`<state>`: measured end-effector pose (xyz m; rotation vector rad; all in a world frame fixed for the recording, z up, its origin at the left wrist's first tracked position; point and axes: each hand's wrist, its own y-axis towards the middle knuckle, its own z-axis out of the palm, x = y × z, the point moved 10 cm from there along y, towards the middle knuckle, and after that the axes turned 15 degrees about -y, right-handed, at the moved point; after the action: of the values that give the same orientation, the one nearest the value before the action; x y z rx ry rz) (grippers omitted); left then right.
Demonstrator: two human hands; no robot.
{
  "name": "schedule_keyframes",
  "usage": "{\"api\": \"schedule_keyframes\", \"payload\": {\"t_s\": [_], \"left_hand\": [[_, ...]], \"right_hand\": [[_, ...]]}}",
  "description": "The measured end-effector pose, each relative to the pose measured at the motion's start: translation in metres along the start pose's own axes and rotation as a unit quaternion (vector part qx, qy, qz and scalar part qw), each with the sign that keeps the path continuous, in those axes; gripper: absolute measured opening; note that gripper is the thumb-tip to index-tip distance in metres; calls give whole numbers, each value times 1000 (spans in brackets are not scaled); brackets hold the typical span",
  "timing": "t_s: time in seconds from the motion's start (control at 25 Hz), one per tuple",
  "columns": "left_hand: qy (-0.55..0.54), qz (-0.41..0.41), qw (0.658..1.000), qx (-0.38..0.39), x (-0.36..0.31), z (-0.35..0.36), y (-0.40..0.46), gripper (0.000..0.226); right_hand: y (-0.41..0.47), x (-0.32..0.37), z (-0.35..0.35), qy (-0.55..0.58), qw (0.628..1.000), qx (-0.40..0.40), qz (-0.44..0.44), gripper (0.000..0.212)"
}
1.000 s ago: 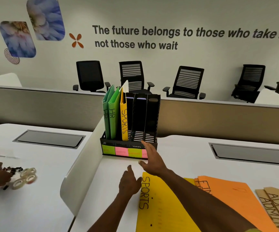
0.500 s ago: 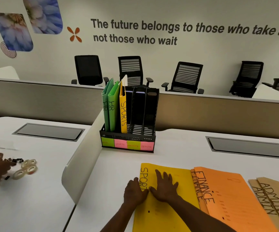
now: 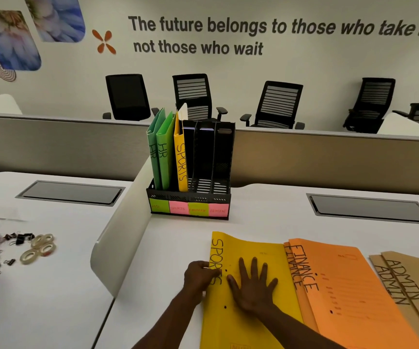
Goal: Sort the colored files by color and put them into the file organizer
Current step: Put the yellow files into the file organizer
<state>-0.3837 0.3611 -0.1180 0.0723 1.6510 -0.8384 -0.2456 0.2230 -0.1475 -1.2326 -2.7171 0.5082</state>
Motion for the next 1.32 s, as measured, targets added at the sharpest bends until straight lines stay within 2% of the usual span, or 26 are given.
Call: {"api": "schedule_keyframes", "payload": {"t_s": [0.08,0.24,0.36,0.56,0.76,0.84,1.08,1.2,1.32], "left_hand": [[-16,24,999,29,-3,6,-3,52],[44,65,990,115,-1,27,-13,88],[75,76,987,122,1,28,-16,102],[104,94,987,74,-2,20,-21,104],[77,112,987,80,-13,18,-24,100],[56,113,988,88,-18,18,-26,96],[7,118,985,128,-39,29,-36,92],[-1,131,980,148,-59,35,-47,93],[-8,133,979,154,-75,36,-54,97]], "right_hand": [[-2,1,-5,12,1000,3,-1,79],[-2,7,-12,30,999,11,-19,69],[0,5,-21,35,999,-4,-41,59],[8,-7,-39,65,994,-29,-84,53],[11,-28,-49,136,988,-71,-28,60],[11,-25,-56,155,984,-82,-36,62],[22,16,-163,237,946,-169,-144,69],[34,39,-213,218,945,-147,-194,64],[44,48,-239,206,949,-126,-204,57]]}}
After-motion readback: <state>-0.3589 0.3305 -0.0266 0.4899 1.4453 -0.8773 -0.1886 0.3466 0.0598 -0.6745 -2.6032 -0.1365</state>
